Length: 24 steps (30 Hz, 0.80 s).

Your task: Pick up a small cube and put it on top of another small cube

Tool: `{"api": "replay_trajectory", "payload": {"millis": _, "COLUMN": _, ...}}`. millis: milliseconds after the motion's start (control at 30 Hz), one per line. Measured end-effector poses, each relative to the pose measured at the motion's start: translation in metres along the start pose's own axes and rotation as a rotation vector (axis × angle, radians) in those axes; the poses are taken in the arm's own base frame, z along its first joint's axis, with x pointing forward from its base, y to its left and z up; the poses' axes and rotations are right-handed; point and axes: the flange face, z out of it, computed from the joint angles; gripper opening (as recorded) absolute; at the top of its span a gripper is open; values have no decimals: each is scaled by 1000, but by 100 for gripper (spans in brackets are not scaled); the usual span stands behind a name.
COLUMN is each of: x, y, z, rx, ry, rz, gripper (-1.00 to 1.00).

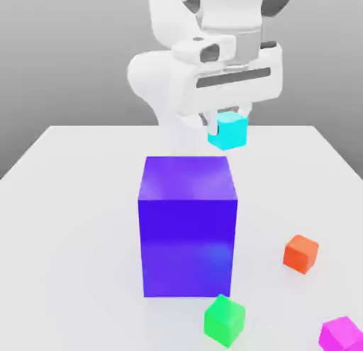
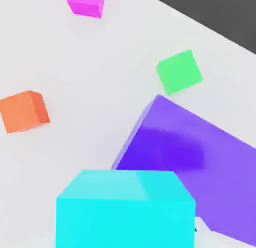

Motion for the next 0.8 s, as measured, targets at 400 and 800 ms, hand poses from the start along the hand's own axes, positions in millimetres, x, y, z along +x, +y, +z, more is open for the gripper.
{"api": "replay_trajectory", "payload": {"millis": 400, "x": -10, "y": 2, "z": 63, "rx": -5, "ry": 3, "rz": 95, "gripper": 100}}
{"api": "replay_trajectory", "payload": {"millis": 800, "x": 17, "y": -26, "z": 10, "rx": -62, "ry": 40, "rz": 106, "gripper": 100}}
